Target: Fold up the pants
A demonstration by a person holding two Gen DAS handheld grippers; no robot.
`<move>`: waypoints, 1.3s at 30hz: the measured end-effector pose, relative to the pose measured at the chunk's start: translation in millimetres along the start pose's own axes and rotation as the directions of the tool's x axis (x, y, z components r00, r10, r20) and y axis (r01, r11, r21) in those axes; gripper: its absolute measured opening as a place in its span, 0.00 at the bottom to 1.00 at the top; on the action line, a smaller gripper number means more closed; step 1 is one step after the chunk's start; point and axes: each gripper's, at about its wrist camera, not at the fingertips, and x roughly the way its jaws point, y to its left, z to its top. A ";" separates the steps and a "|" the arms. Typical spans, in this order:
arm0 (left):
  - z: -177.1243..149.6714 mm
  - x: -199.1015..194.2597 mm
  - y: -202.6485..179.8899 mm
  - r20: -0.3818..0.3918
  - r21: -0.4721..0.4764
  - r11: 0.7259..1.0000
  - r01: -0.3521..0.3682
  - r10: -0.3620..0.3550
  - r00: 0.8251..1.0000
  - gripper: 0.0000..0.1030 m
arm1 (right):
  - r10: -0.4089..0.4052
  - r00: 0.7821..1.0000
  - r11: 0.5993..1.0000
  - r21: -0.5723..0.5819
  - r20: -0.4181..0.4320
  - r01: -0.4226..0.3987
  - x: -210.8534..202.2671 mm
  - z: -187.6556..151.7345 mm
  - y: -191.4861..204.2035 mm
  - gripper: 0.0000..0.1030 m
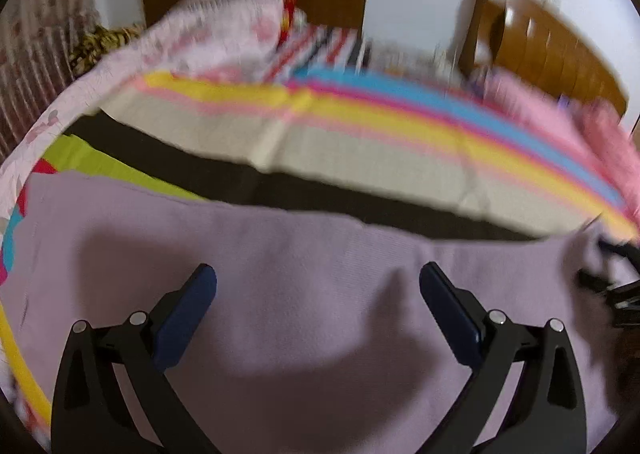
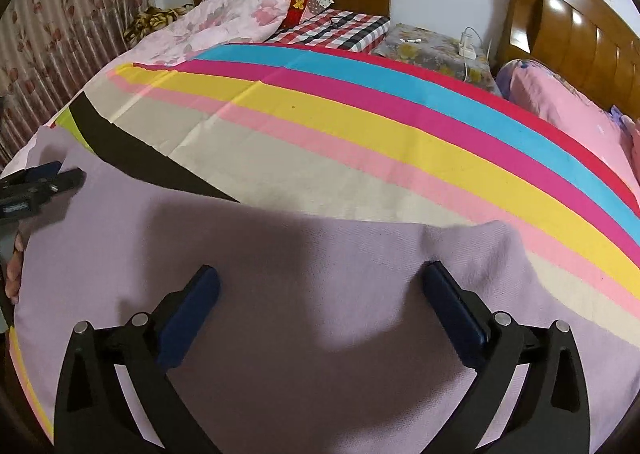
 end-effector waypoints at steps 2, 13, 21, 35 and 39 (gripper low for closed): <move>-12.4 -42.2 27.0 0.127 -0.130 0.984 0.125 -0.109 0.986 0.98 | -0.002 1.000 1.000 -0.005 -0.001 0.002 -0.8 -0.1 -0.5 0.96; -94.3 -98.2 211.6 0.195 -0.608 0.768 0.203 -0.104 0.975 0.98 | 0.078 0.988 0.964 -0.261 0.131 -0.042 -26.4 21.6 130.1 0.96; -71.7 -71.3 228.3 0.263 -0.588 0.763 0.267 -0.132 0.956 0.81 | 0.136 0.991 0.931 -0.345 0.021 -0.120 -0.1 5.7 188.1 0.96; -66.9 -46.7 252.4 0.238 -0.569 0.797 0.204 -0.077 0.968 0.14 | 0.154 0.988 0.953 -0.258 -0.030 -0.157 13.0 9.5 179.8 0.96; -78.1 -59.7 263.9 0.288 -0.611 0.730 0.306 -0.155 0.945 0.55 | 0.154 0.988 0.953 -0.258 -0.030 -0.157 13.3 9.6 179.7 0.96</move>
